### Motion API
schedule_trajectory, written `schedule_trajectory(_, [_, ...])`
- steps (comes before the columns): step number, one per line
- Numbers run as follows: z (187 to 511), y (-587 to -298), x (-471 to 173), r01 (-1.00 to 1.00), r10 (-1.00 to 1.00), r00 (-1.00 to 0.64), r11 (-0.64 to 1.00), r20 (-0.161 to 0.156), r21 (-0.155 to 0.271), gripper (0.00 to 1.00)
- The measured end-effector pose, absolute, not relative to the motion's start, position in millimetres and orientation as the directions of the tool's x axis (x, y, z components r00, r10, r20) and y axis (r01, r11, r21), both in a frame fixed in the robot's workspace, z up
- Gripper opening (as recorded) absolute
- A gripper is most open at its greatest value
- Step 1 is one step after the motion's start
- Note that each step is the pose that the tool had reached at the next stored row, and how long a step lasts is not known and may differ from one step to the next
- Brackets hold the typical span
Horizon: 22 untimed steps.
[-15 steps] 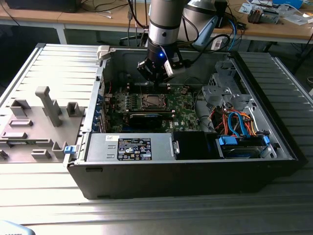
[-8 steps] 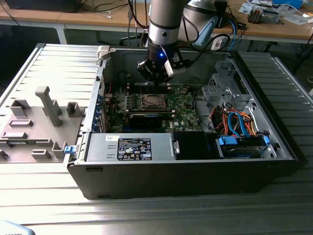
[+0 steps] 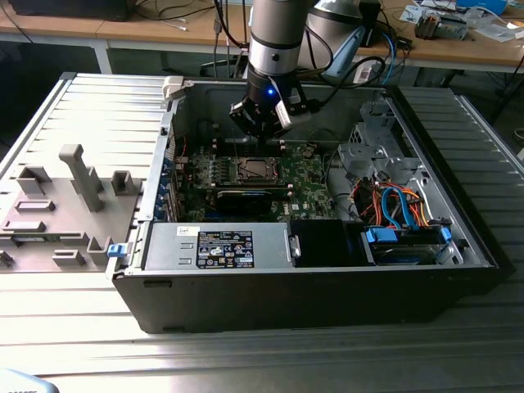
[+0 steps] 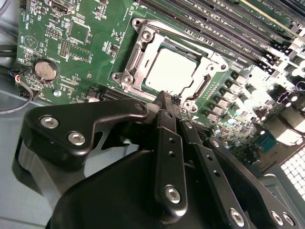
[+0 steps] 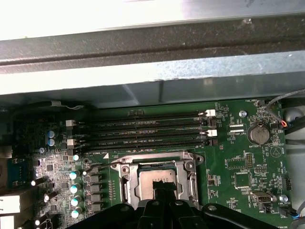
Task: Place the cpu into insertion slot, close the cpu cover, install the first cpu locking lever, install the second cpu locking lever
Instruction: 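Install the first cpu locking lever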
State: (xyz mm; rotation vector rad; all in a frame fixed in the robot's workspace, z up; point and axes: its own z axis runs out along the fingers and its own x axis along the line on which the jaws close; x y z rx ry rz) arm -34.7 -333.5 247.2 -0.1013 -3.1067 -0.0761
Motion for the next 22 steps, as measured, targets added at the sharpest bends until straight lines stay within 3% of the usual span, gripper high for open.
schedule_trajectory(22, [247.2,-333.5,-34.7,0.052,0.050,-0.998,0.998,0.034,0.048,0.11])
